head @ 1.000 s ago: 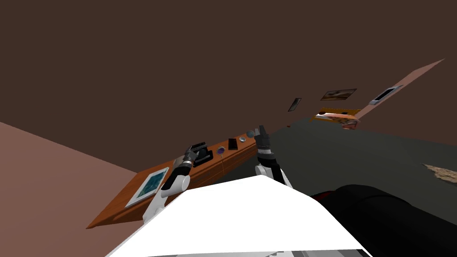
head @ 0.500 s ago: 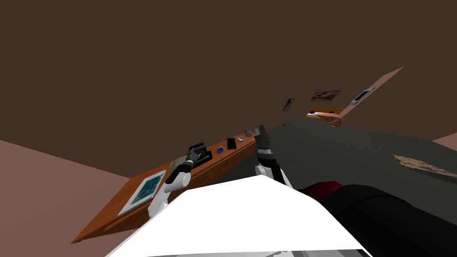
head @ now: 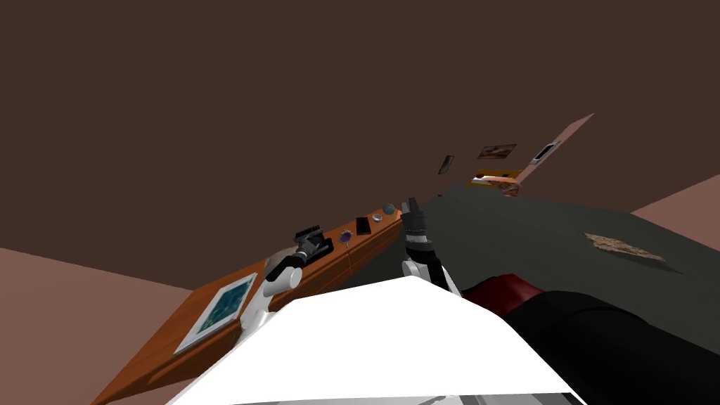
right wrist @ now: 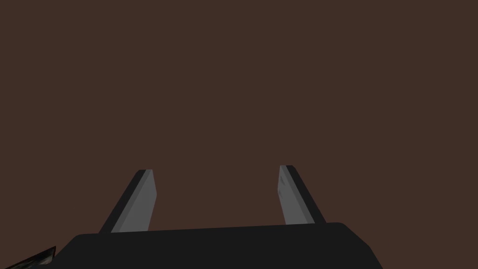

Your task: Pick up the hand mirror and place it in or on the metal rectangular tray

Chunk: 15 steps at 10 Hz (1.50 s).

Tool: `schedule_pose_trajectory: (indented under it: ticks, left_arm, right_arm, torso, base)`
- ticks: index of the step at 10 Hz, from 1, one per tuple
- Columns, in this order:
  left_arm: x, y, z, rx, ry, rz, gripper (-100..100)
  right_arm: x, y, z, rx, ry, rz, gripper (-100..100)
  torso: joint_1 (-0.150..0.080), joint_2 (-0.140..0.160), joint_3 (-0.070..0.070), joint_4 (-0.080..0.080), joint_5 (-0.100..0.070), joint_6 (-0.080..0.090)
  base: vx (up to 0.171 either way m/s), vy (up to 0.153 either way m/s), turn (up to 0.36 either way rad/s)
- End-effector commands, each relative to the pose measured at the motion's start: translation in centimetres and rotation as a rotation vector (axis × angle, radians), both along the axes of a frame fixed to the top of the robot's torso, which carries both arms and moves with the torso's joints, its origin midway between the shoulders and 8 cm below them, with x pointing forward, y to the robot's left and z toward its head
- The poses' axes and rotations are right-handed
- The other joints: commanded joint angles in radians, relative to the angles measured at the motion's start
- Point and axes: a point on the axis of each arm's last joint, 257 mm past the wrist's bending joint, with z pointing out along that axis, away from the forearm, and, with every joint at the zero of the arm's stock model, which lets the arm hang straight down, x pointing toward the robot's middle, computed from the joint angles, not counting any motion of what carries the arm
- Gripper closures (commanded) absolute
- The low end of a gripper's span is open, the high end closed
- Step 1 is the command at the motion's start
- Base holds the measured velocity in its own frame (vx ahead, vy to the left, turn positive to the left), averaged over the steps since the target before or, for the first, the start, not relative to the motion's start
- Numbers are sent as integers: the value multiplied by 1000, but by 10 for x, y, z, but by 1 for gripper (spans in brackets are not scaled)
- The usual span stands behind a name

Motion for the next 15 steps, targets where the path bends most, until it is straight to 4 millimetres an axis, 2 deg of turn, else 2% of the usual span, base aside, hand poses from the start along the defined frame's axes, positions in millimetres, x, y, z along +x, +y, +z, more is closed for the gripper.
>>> schedule_pose_trajectory:
  ticks: [1, 9, 10, 12, 15]
  left_arm:
    - [2, -4, -14, -48, 53, -3, -100]
    - [5, -26, -69, -205, 290, -26, -100]
    - [5, -27, -70, -205, 293, -26, -100]
    - [10, -39, -82, -272, 372, -37, -100]
    - [5, -46, -95, -304, 448, -43, -100]
  right_arm:
    - [0, 0, 0, 0, 0, 0, 0]
    - [0, 0, 0, 0, 0, 0, 0]
    - [0, 0, 0, 0, 0, 0, 0]
    - [0, 0, 0, 0, 0, 0, 0]
    - [0, 0, 0, 0, 0, 0, 0]
  torso:
    - [0, 0, 0, 0, 0, 0]
    - [0, 0, 0, 0, 0, 0]
    - [0, 0, 0, 0, 0, 0]
    - [0, -1, 0, 0, 0, 0]
    - [0, -1, -1, 0, 0, 0]
  base:
    - [-20, 33, -163]
    - [-15, 26, -113]
    - [-10, 27, -87]
    - [-13, 37, -207]
    - [-4, 34, -99]
